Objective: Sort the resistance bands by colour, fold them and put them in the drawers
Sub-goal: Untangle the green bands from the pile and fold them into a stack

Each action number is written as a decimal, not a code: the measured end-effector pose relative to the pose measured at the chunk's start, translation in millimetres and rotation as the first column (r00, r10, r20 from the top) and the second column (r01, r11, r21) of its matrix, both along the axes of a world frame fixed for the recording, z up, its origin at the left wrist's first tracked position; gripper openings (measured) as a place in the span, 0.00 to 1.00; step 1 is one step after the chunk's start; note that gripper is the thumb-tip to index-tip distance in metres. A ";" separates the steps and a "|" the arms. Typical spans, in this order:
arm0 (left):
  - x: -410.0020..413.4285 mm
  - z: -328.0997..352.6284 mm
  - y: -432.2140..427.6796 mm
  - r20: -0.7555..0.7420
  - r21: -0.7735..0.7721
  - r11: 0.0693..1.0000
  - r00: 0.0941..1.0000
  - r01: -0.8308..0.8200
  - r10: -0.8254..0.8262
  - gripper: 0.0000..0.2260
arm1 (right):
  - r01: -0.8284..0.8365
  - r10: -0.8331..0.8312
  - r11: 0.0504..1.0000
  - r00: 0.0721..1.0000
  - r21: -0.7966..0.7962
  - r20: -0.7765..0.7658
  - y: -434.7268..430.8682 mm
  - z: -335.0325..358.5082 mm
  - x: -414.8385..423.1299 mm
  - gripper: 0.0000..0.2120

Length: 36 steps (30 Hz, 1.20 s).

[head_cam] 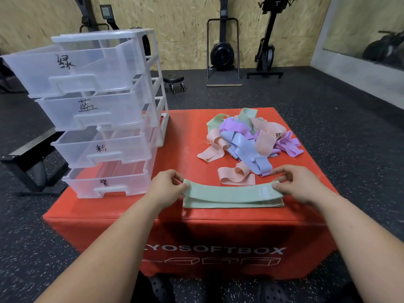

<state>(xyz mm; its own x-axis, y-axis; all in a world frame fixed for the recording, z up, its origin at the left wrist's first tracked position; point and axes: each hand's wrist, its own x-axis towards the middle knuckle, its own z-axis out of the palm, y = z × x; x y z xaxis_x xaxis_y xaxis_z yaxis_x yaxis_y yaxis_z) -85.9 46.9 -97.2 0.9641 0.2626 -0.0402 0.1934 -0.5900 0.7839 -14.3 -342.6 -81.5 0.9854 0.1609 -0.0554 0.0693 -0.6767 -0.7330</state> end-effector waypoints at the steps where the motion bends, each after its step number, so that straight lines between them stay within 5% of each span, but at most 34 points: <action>1: -0.5 1.2 0.8 -0.002 -0.033 0.999 1.000 0.004 -0.004 0.05 | 0.026 -0.027 0.999 0.999 0.026 0.026 0.0 0.7 0.4 0.15; 5: -2.4 1.4 2.1 -0.038 0.037 0.998 0.998 0.054 -0.053 0.06 | 0.040 -0.039 0.999 0.999 -0.021 0.034 1.4 -2.4 2.1 0.15; 12: -8.3 -5.4 -0.4 -0.070 0.468 0.869 0.987 0.161 -0.144 0.07 | -0.063 0.083 0.953 0.995 -0.295 0.054 7.0 -5.4 -6.0 0.15; 16: -5.9 0.6 7.6 -0.106 0.424 0.873 0.970 0.242 -0.218 0.14 | -0.122 0.144 0.934 0.989 -0.336 0.043 -0.6 -4.9 -5.1 0.13; 20: -9.6 6.2 14.9 -0.199 0.415 0.794 0.896 0.445 -0.398 0.30 | -0.274 0.264 0.892 0.961 -0.359 -0.079 -13.4 -2.6 -4.9 0.28; 36: -6.4 8.9 10.7 -0.137 0.500 0.747 0.892 0.438 -0.431 0.29 | -0.271 0.293 0.847 0.956 -0.457 -0.024 -15.4 2.2 -6.5 0.23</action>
<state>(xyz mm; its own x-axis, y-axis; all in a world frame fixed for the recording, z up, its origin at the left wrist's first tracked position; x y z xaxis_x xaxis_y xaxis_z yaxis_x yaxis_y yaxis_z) -92.3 57.7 -88.3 0.9793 -0.1995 -0.0353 -0.1750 -0.9208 0.3485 -20.8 -357.9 -79.4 0.9046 0.4002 -0.1466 0.3325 -0.8779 -0.3445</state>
